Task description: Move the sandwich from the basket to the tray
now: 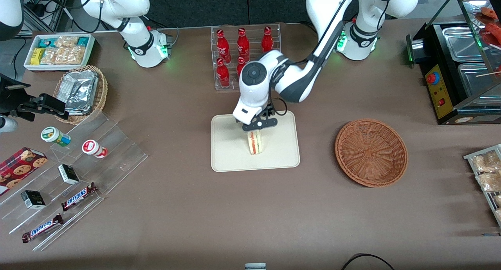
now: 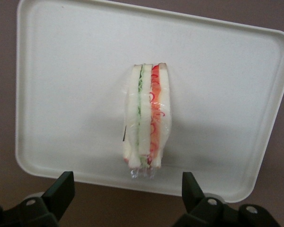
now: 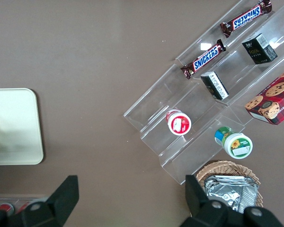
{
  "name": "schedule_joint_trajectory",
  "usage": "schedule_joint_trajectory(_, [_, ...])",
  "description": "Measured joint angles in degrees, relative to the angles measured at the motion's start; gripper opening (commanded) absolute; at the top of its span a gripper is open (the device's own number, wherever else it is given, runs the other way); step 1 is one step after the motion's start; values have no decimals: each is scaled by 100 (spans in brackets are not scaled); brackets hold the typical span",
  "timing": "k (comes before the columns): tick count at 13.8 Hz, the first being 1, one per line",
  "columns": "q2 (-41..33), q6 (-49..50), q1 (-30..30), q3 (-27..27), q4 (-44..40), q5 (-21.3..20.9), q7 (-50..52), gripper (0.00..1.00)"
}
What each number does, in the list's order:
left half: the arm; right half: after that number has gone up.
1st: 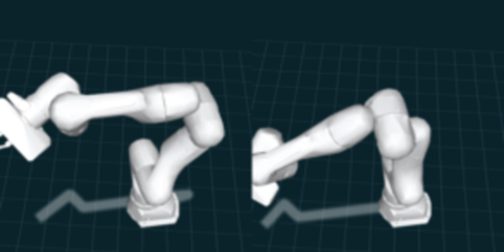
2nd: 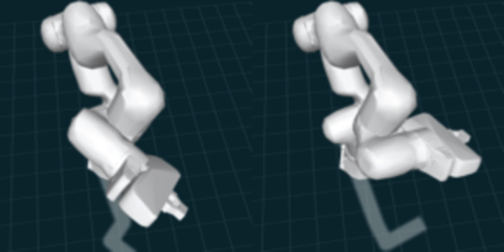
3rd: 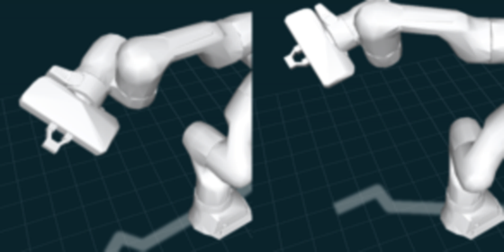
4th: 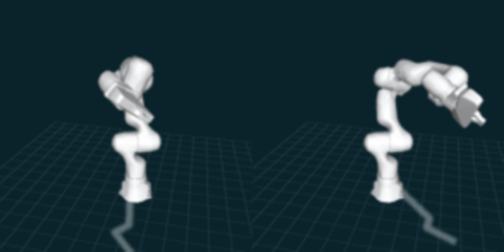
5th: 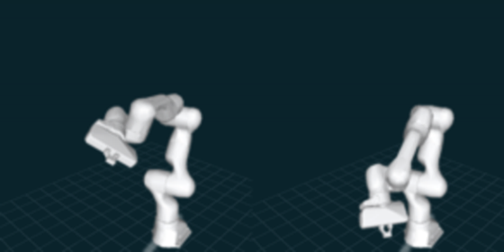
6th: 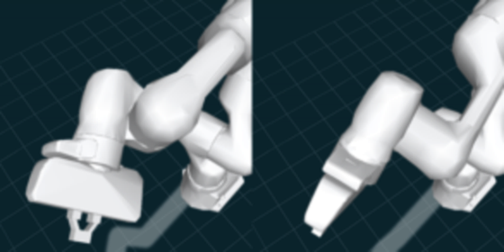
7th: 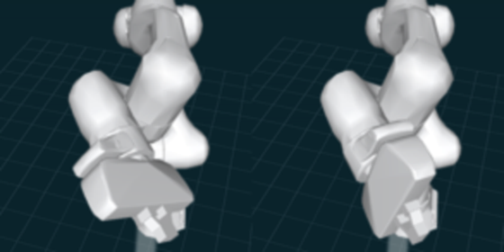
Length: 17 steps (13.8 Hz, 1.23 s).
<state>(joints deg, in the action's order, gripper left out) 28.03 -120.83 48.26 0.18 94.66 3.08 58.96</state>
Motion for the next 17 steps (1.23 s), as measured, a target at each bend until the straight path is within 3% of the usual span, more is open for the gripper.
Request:
schedule_joint_trajectory(4, [-939,1300,-352,142,-218,-5,1,100])
schedule_joint_trajectory(8, [-1234,2372,-910,199,-572,-99,-311,100])
schedule_joint_trajectory(17, [-2186,3807,-3155,269,-752,-137,-3711,100])
